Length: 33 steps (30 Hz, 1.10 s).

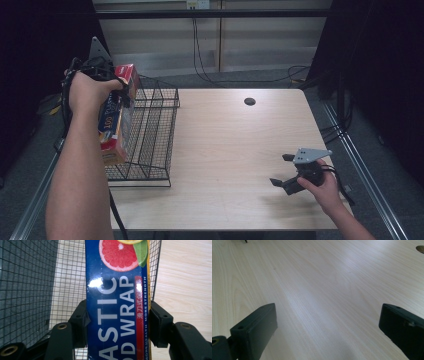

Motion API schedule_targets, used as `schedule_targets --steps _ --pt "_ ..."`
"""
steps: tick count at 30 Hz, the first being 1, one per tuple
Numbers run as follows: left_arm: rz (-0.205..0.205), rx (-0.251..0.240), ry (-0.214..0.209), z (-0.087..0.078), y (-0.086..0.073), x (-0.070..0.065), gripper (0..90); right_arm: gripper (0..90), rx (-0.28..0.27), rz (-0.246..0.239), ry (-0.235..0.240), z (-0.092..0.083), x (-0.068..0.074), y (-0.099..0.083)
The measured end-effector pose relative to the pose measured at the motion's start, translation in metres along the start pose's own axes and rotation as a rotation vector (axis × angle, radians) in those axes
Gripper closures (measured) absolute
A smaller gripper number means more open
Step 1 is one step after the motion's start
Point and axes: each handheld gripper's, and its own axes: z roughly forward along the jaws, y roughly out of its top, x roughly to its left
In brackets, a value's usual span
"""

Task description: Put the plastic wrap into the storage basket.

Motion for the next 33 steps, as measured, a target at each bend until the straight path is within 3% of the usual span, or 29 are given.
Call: schedule_targets --steps 1,2,4,12,16,18,27,28,31,33 --pt "-0.035 -0.006 -0.015 0.001 0.000 -0.001 44.5 1.6 0.003 0.000 0.008 0.000 0.000 0.000" --pt "-0.014 -0.011 0.005 0.000 0.000 0.003 44.5 1.7 0.003 0.000 0.011 0.001 0.000 0.000" --pt "-0.013 -0.002 0.004 0.000 0.000 0.005 44.5 1.6 0.003 -0.002 0.011 0.001 0.000 0.000" --pt "-0.031 -0.007 0.005 -0.003 0.000 0.013 44.5 1.7 0.006 -0.003 0.010 0.002 0.000 0.000" --pt "-0.047 -0.005 -0.018 0.000 0.001 0.016 44.5 1.7 0.007 -0.004 0.011 0.003 0.001 0.000" --pt "-0.034 -0.010 -0.004 0.000 0.002 0.019 44.5 1.7 0.007 -0.005 0.012 0.003 0.000 0.000" --pt "-0.060 -0.012 -0.009 0.002 0.001 0.026 44.5 1.7 0.011 -0.004 0.015 0.003 0.000 -0.001" --pt "-0.047 -0.005 0.004 0.003 0.002 0.028 44.5 1.7 0.010 -0.006 0.014 0.003 0.000 -0.001" --pt "-0.067 -0.009 0.000 0.004 0.002 0.031 44.4 1.6 0.011 -0.005 0.015 0.003 0.000 -0.001" --pt "-0.057 -0.011 0.006 0.004 0.002 0.033 44.4 1.7 0.010 -0.004 0.015 0.003 0.000 -0.001"
